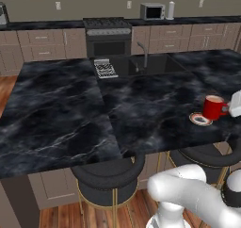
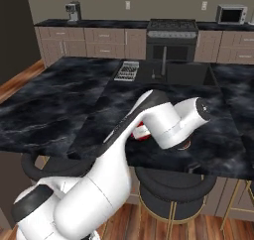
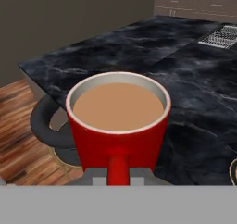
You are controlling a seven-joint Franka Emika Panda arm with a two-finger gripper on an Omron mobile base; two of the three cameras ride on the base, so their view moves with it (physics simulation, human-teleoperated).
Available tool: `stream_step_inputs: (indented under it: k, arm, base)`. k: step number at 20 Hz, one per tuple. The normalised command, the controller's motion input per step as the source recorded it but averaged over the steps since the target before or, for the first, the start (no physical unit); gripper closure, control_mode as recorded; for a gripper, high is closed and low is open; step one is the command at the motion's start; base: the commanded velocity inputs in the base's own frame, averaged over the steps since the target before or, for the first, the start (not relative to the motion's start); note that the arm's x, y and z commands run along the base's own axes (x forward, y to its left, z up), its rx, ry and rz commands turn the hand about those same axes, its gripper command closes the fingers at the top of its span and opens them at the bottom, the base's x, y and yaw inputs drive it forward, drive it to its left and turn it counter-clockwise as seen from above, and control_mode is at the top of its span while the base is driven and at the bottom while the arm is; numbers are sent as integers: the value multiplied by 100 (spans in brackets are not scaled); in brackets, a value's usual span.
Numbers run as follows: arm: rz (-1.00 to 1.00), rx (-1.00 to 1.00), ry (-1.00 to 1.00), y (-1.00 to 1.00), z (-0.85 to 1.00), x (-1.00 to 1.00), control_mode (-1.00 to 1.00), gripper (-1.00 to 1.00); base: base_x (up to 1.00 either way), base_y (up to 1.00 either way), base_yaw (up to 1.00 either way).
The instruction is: Pick the cup of tea, navigate to the dining table, and place it on the saucer.
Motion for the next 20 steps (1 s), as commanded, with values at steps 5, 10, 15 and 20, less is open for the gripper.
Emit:
stream_step_inputs:
  k: [5,10,15,20]
  arm:
    - [0,0,4,-33,-12,70,-100,100]
    - [0,0,0,-50,-47,11,-100,100]
    - [0,0,0,-49,-36,30,-100,100]
    - [0,0,0,-17,-20,57,-100,100]
  base:
    - [0,0,0]
    - [0,0,0]
    - [0,0,0]
    - [0,0,0]
